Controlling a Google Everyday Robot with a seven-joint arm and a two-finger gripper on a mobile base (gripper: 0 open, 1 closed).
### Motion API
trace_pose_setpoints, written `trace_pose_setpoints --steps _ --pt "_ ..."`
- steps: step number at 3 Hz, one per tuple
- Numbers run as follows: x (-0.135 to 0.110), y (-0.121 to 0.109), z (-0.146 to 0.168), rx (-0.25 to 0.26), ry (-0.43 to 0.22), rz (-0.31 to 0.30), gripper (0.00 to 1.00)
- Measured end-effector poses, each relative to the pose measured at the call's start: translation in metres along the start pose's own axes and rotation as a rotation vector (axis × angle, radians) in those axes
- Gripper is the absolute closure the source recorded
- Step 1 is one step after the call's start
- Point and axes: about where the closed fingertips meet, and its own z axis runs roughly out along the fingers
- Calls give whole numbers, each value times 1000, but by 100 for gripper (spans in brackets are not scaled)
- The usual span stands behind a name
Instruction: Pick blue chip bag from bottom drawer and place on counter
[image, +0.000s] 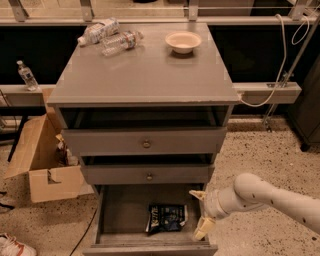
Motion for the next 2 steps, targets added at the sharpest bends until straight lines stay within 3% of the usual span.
trace_pose_setpoints --steps 2 --pt "39 -23 44 3 -30 -30 0"
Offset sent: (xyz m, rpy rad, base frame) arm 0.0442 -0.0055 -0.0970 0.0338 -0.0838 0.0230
